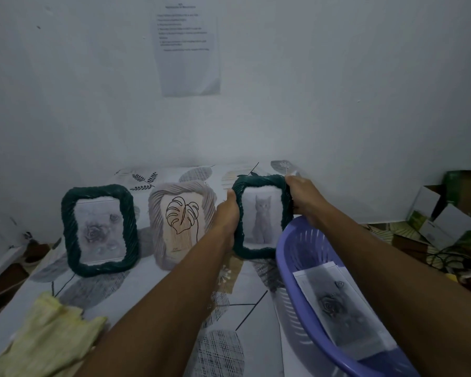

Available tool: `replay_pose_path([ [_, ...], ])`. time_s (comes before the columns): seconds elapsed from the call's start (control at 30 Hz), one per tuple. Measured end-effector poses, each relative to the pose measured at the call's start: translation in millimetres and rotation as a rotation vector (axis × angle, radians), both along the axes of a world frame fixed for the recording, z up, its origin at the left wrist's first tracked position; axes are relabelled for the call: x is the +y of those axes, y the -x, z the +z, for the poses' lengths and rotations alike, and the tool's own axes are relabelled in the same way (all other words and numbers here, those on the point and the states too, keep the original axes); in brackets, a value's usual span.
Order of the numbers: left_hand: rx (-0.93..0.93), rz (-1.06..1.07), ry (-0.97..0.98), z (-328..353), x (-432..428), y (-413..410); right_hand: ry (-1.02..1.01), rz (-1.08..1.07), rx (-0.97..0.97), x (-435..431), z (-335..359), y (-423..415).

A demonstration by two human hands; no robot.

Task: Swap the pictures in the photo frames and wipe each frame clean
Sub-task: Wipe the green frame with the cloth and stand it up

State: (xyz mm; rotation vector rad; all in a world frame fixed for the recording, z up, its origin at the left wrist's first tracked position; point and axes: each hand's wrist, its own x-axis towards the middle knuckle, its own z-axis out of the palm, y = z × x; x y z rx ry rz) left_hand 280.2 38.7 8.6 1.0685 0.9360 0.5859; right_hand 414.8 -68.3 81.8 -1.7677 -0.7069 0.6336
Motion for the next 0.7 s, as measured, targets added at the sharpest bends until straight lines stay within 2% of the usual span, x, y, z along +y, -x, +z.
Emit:
replay_pose_path([
  [0.2, 0.006, 0.057, -0.100, -3, -1, 6, 0.015, 0.035, -0.034, -4, 4, 8],
  [0.33, 0.140, 0.064, -0.427, 48, -51, 31, 0.042, 0.034, -0.093, -5, 2, 7],
  [0.53, 0.287, 0.079, -0.991, 60, -55, 63, 0.019, -0.058, -0.351, -13, 5, 21],
  [0.6, 0.343, 0.114, -1.206, 68, -47, 79, -0.087, -0.100, -0.515, -14, 5, 30],
  [0.7, 0.402, 0.221, -1.379, 71, -25, 107, -0.273, -0.123, -0.739, -10, 5, 59],
])
